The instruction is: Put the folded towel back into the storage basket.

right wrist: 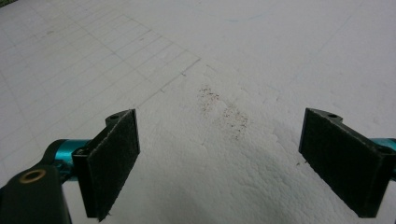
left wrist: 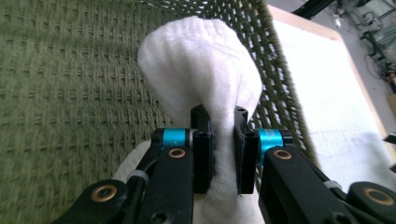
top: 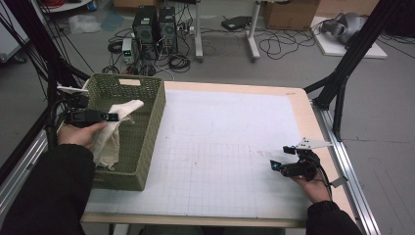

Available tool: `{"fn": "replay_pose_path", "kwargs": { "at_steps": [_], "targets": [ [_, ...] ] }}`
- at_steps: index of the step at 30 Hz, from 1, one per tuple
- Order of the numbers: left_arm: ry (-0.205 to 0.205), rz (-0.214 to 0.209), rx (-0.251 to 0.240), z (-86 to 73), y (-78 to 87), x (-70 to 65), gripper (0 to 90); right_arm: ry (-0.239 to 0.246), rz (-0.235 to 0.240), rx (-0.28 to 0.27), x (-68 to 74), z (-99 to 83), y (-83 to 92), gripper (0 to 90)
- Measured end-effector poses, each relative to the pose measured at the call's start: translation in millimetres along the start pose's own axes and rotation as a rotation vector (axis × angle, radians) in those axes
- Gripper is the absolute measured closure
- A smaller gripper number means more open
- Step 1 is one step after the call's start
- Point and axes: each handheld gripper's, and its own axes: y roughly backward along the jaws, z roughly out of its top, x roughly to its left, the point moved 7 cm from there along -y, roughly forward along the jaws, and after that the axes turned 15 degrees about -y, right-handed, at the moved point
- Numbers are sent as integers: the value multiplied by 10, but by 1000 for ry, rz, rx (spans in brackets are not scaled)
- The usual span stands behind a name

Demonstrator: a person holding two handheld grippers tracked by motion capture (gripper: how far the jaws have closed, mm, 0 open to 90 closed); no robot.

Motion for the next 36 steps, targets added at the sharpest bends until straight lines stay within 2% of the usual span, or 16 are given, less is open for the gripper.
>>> {"fn": "replay_pose_path", "kwargs": {
  "at_steps": [5, 8, 10, 14, 21, 24, 27, 28, 30, 33, 36],
  "targets": [
    [-2, -3, -10, 3, -200, 31, 811, 1, 1, 3, -8, -3, -5, 116],
    [-16, 23, -29, 16, -269, 69, 810, 1, 2, 7, -11, -6, -8, 116],
    [-33, 57, -26, 9, -319, 110, 809, 5, 1, 8, -12, -6, -17, 116],
    [-20, 78, -16, -25, -429, 169, 807, 8, 4, 13, -1, -9, -29, 116],
    [-18, 126, 66, -140, -542, 223, 801, 11, 6, 17, -4, -9, -47, 116],
    [-32, 167, 139, -215, -575, 261, 796, 13, 6, 14, -4, -7, -47, 116],
    [-52, 177, 215, -298, -629, 258, 796, 16, 5, 11, 0, -4, -42, 116],
    [-60, 177, 230, -314, -644, 258, 796, 17, 6, 11, 1, -3, -43, 116],
    [-76, 210, 273, -344, -663, 270, 796, 14, 9, 13, 6, -5, -43, 116],
    [-91, 231, 338, -404, -683, 283, 796, 17, 8, 11, 1, -2, -42, 116],
    [-92, 237, 379, -455, -696, 302, 795, 18, 8, 6, -3, 3, -37, 116]
  ]
}}
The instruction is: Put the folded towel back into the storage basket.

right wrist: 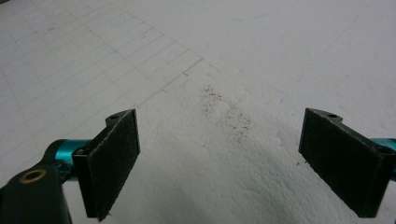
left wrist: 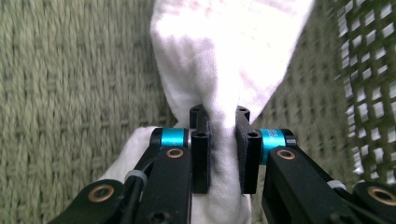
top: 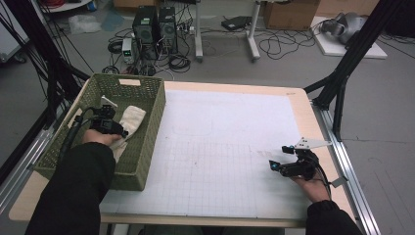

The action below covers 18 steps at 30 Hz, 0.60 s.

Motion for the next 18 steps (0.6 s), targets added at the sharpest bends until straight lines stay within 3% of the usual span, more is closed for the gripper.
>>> {"fn": "replay_pose_path", "kwargs": {
  "at_steps": [6, 9, 11, 13, 16, 18],
  "targets": [
    [-56, 3, -20, 15, 4, -27, 750, 1, 1, -2, 4, 1, 12, 116],
    [-110, 8, -63, 75, 76, -56, 673, -4, 0, -5, 0, 4, 18, 116],
    [-163, 41, -77, 124, 140, -60, 612, -6, 0, -5, 0, 4, 15, 116],
    [-184, 47, -97, 169, 207, -64, 582, -1, 1, 0, 2, 0, 8, 117],
    [-261, 81, -76, 226, 256, -72, 558, -2, 0, 5, 4, -4, -8, 116],
    [-258, 56, -89, 241, 244, -81, 564, 1, 0, 7, 5, -6, -15, 116]
  ]
}}
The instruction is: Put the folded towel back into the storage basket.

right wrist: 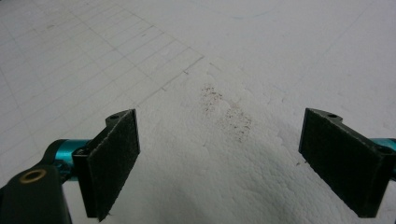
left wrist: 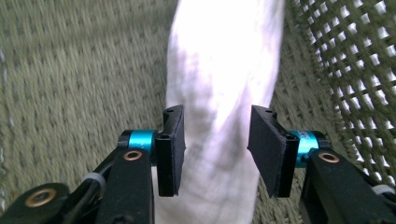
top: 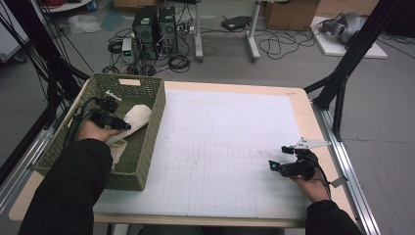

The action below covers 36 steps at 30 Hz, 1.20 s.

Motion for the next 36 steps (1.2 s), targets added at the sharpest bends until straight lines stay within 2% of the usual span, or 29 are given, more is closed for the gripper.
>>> {"fn": "replay_pose_path", "kwargs": {
  "at_steps": [3, 6, 8, 9, 11, 13, 15, 17, 18, 20, 21, 22, 23, 26, 28, 32, 34, 36],
  "targets": [
    [-46, 20, 68, -80, -93, 22, 564, -1, -2, 8, 3, -6, -7, 117],
    [-84, -20, 132, -167, -185, -9, 574, 2, -1, 8, 2, -8, -14, 116],
    [-95, -39, 162, -200, -232, -33, 640, 1, 0, 14, 8, -12, -21, 117],
    [-87, -38, 170, -210, -250, -33, 698, 0, -1, 15, 11, -14, -27, 116],
    [-42, -44, 182, -215, -264, -15, 799, 9, 0, 18, 12, -16, -29, 116],
    [19, -46, 187, -200, -261, 16, 818, 9, 0, 18, 14, -15, -27, 117],
    [48, -33, 165, -151, -251, 33, 821, 9, 0, 18, 12, -14, -27, 116],
    [103, -13, 59, -44, -218, 59, 821, 9, 2, 17, 12, -15, -31, 116],
    [114, 4, 7, 13, -201, 70, 820, 9, 1, 18, 13, -15, -30, 116],
    [147, 28, -76, 109, -187, 84, 803, 9, 3, 17, 16, -14, -29, 117],
    [146, 39, -93, 137, -195, 84, 752, 9, 3, 17, 16, -14, -28, 116],
    [153, 42, -80, 141, -216, 80, 646, 11, 4, 19, 15, -16, -28, 117],
    [150, 45, -65, 137, -234, 74, 582, 10, 4, 19, 19, -18, -28, 116],
    [130, 46, -54, 122, -223, 72, 556, 11, 4, 23, 20, -23, -29, 117],
    [104, 48, -51, 120, -190, 67, 548, 19, 6, 20, 22, -20, -32, 117],
    [45, 27, -21, 91, -125, 21, 529, 12, 8, 25, 34, -25, -30, 117],
    [27, 15, -24, 82, -74, 2, 517, 14, 9, 25, 36, -25, -28, 117],
    [0, 24, -9, 56, -18, -2, 509, 16, 8, 29, 33, -28, -28, 117]
  ]
}}
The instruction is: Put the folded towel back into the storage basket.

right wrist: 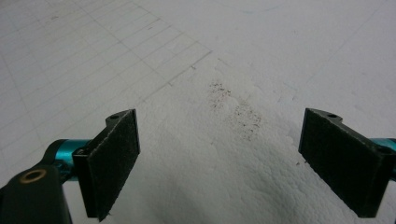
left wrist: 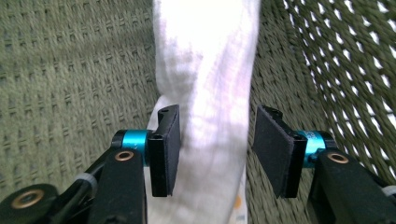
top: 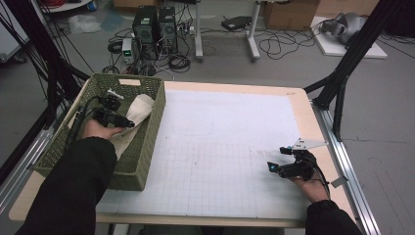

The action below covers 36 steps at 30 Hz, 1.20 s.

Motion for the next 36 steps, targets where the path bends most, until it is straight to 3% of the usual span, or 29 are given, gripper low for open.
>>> {"fn": "replay_pose_path", "kwargs": {
  "at_steps": [5, 7, 9, 11, 13, 15, 16, 20, 22, 24, 26, 30, 34, 36],
  "targets": [
    [-70, -2, 93, -146, 107, -3, 489, -1, 3, -1, 0, 0, 2, 117],
    [-67, -30, 104, -202, 110, -30, 481, 1, 2, -7, -4, 7, 1, 117],
    [-88, -9, 146, -270, 88, -33, 492, 2, 2, -5, -3, 9, 2, 117],
    [-84, -20, 180, -326, 50, -40, 598, 2, 5, -7, 5, 13, 1, 117],
    [-100, -21, 208, -359, 19, -51, 763, 3, 7, -6, 9, 14, -2, 117],
    [-90, -25, 227, -373, -11, -53, 861, 4, 4, -4, 5, 14, -6, 117],
    [-77, -32, 227, -372, -20, -53, 868, 2, 4, -5, 3, 15, -7, 117],
    [7, -90, 148, -286, -12, -71, 875, 3, 3, -4, -1, 13, -11, 117],
    [53, -139, 90, -230, -21, -104, 875, 3, 5, -3, 5, 11, -18, 117],
    [62, -147, 79, -212, -60, -137, 873, 3, 5, 4, 11, 5, -24, 117],
    [24, -121, 97, -234, -86, -143, 848, 9, 5, 6, 11, 6, -32, 117],
    [-38, -97, 127, -266, 13, -99, 659, 8, 10, 5, 13, 16, -44, 117],
    [-53, -84, 134, -290, 114, -71, 546, 13, 13, 13, 19, 9, -61, 118],
    [-74, -45, 178, -328, 106, -57, 525, 12, 14, 15, 25, 6, -59, 118]
  ]
}}
